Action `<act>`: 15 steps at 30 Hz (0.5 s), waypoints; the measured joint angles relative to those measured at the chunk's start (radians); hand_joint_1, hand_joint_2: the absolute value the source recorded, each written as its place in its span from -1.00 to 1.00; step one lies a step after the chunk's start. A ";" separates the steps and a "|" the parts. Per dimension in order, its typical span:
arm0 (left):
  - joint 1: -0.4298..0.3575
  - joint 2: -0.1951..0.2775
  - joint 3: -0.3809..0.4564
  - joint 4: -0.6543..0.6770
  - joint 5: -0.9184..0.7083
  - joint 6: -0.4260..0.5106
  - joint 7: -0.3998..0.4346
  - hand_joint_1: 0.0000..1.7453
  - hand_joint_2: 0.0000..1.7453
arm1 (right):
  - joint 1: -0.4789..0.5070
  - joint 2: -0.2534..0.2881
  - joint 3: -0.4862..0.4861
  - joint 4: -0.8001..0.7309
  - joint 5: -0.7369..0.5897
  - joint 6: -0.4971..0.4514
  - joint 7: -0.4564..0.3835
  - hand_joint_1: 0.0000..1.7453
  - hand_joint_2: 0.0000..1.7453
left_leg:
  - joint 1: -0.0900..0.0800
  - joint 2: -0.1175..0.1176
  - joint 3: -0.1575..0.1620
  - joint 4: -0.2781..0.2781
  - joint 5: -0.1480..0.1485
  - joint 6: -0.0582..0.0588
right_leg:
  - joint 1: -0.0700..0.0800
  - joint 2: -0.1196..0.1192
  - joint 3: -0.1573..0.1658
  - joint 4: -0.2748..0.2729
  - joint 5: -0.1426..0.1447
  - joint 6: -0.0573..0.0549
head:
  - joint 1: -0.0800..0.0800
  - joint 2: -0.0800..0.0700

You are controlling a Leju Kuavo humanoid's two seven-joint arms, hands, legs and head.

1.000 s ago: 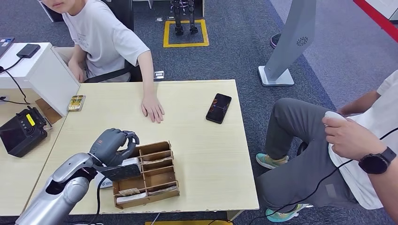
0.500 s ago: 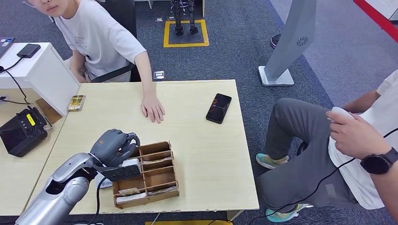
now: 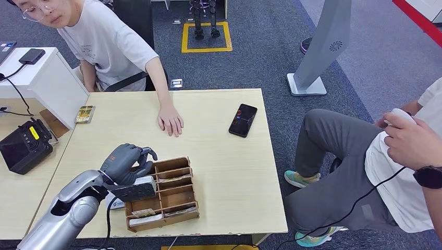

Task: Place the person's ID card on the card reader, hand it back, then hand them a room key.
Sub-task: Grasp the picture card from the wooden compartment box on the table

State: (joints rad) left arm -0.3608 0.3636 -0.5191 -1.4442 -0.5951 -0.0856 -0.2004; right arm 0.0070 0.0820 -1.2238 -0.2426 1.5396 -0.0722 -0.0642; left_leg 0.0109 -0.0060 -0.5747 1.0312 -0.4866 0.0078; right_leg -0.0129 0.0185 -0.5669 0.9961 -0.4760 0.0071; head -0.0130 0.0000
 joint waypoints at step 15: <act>0.007 0.022 0.000 -0.118 0.130 -0.071 -0.061 -1.00 1.00 | 0.000 0.000 0.000 0.000 0.000 0.000 -0.003 -1.00 1.00 | 0.000 0.000 0.000 0.000 0.000 0.000 | 0.000 0.000 0.000 0.000 0.000 0.000 | 0.000 0.000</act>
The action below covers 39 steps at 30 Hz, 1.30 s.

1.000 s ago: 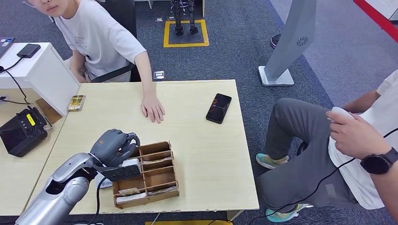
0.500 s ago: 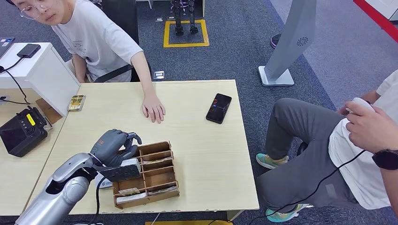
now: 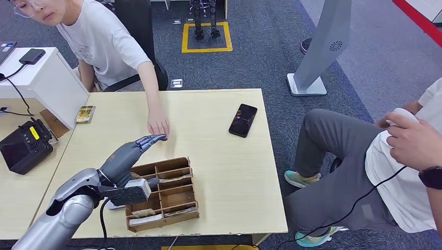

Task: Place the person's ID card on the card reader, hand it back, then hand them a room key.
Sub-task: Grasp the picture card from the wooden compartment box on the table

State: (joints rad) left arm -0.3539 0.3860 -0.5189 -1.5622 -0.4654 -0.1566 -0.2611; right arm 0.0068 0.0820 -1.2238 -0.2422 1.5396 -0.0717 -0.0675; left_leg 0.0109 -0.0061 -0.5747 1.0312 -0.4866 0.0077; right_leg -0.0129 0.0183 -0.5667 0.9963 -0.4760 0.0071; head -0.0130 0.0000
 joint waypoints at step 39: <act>0.019 0.071 0.023 -0.036 -0.400 0.212 0.120 -1.00 1.00 | 0.001 0.010 -0.003 0.000 0.000 -0.003 0.003 -1.00 1.00 | 0.000 0.000 0.000 0.000 0.000 0.000 | 0.000 0.000 0.000 0.001 0.000 0.000 | 0.000 0.000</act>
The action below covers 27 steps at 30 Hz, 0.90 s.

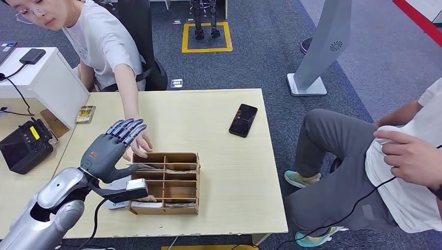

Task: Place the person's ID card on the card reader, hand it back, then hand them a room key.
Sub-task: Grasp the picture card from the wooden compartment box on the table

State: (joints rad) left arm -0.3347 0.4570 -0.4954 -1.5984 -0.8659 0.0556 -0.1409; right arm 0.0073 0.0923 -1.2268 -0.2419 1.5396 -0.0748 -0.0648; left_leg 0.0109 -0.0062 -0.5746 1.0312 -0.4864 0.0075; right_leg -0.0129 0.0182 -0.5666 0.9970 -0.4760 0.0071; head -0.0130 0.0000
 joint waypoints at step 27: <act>0.004 0.052 0.001 0.000 0.099 -0.121 -0.069 -1.00 1.00 | -0.001 0.000 0.000 0.000 0.000 -0.001 0.000 -1.00 1.00 | 0.000 0.000 0.000 0.000 0.000 0.000 | 0.000 0.000 0.000 0.000 0.000 0.000 | 0.000 0.000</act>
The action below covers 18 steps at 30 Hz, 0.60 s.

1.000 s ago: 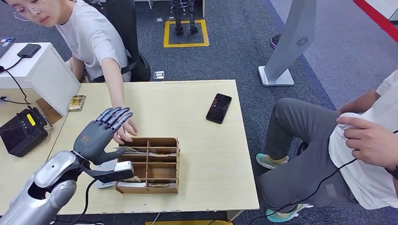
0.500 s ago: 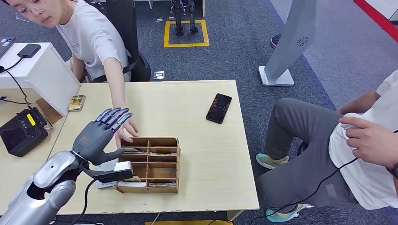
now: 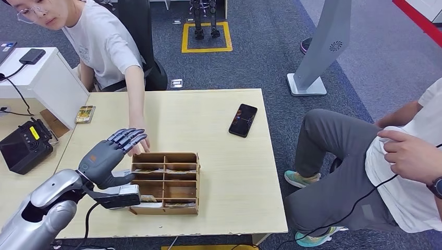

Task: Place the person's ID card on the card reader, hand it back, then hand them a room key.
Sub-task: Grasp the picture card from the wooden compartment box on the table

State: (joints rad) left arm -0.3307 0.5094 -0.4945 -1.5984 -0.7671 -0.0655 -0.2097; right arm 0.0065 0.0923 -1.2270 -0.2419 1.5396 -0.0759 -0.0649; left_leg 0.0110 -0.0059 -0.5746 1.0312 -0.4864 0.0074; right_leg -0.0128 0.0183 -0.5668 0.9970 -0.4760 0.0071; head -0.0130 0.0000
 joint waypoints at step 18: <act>0.000 0.040 -0.011 -0.002 0.064 -0.044 -0.030 -1.00 1.00 | -0.001 0.000 0.000 0.000 0.000 0.000 0.000 -1.00 1.00 | 0.000 0.000 0.000 0.000 0.000 0.000 | 0.000 0.000 0.000 0.000 0.000 0.000 | 0.000 0.000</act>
State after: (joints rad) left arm -0.3307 0.5496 -0.5056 -1.6001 -0.7030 -0.1097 -0.2399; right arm 0.0052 0.0923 -1.2268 -0.2419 1.5396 -0.0755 -0.0649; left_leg 0.0110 -0.0060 -0.5746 1.0312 -0.4864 0.0074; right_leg -0.0128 0.0183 -0.5668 0.9971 -0.4760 0.0071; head -0.0130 0.0000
